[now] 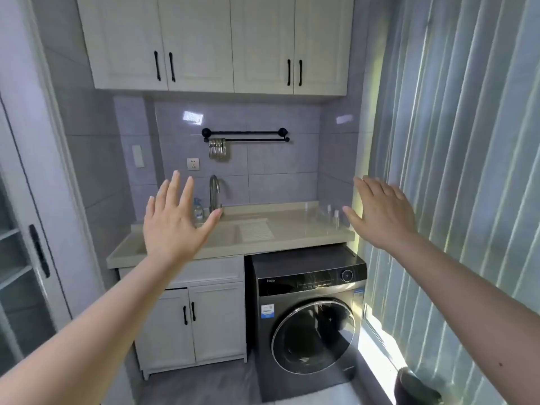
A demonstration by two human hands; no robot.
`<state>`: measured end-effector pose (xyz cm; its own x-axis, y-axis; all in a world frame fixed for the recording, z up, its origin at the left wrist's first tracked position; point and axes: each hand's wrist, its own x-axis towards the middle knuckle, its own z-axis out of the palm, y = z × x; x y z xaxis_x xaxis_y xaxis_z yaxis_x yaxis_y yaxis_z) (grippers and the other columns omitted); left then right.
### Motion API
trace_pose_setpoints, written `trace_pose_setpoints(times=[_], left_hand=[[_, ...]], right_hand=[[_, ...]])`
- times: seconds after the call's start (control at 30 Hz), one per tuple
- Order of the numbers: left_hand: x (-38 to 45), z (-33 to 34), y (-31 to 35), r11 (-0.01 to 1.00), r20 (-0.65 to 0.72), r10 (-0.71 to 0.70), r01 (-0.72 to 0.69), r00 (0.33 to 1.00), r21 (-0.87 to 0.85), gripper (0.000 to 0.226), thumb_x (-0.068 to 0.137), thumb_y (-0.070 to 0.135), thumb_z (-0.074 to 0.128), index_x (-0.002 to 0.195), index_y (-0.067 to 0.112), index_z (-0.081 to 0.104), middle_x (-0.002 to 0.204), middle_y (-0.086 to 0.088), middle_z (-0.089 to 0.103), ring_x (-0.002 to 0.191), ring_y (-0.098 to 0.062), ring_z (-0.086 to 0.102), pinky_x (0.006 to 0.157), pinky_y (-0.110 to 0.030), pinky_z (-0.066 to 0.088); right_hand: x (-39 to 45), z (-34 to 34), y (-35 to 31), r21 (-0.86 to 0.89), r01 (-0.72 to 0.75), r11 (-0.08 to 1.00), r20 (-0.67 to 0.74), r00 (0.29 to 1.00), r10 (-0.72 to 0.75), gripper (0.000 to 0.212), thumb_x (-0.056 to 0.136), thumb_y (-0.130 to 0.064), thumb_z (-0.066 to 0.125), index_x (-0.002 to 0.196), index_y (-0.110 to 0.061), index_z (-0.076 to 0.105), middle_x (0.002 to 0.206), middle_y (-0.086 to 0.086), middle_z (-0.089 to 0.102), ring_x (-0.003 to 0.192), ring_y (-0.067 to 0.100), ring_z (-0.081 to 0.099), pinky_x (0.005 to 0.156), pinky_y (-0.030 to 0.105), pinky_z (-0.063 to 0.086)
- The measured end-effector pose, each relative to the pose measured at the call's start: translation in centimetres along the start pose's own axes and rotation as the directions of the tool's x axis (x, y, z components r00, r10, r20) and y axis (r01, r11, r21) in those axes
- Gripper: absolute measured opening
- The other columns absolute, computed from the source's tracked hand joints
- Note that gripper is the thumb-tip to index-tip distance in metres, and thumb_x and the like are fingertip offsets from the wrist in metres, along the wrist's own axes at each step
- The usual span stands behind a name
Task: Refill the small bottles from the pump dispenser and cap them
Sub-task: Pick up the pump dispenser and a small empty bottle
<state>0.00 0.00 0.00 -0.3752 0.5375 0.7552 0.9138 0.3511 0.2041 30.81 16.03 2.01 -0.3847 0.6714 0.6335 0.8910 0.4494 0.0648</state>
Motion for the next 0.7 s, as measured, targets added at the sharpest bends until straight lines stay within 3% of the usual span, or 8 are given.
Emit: trace_pose_setpoints(times=[0.2, 0.47, 0.7], left_hand=[[5.9, 9.5, 1.8, 0.996, 0.076, 0.023, -0.029, 0.997, 0.081, 0.086, 0.082, 0.076, 0.020, 0.151, 0.024, 0.018, 0.160, 0.000, 0.006, 0.147, -0.020, 0.006, 0.119, -0.043, 0.010], [11.0, 18.3, 1.3, 0.978, 0.138, 0.051, -0.077, 0.989, 0.192, 0.091, 0.077, 0.077, 0.006, 0.152, 0.025, 0.013, 0.160, 0.001, 0.000, 0.147, -0.019, 0.001, 0.119, -0.041, 0.004], [14.6, 23.0, -2.3, 0.968, 0.162, -0.018, -0.023, 0.987, 0.248, 0.083, 0.085, 0.072, 0.021, 0.152, 0.024, 0.013, 0.160, 0.001, -0.001, 0.147, -0.019, 0.001, 0.120, -0.042, 0.005]], right_hand=[[6.2, 8.1, 2.4, 0.020, -0.002, 1.000, 0.074, 0.997, 0.000, 0.067, 0.097, -0.051, 0.034, 0.152, -0.015, 0.017, 0.158, 0.007, 0.021, 0.145, 0.025, 0.021, 0.119, 0.039, 0.014], [15.8, 14.3, 3.8, -0.012, 0.106, 0.994, 0.072, 0.992, -0.104, 0.066, 0.098, -0.049, 0.034, 0.152, -0.016, 0.016, 0.158, 0.007, 0.021, 0.143, 0.025, 0.024, 0.117, 0.038, 0.013], [21.0, 21.5, 1.1, 0.053, 0.176, 0.983, 0.145, 0.973, -0.182, 0.066, 0.097, -0.048, 0.036, 0.151, -0.016, 0.017, 0.156, 0.006, 0.026, 0.140, 0.024, 0.029, 0.117, 0.036, 0.017]])
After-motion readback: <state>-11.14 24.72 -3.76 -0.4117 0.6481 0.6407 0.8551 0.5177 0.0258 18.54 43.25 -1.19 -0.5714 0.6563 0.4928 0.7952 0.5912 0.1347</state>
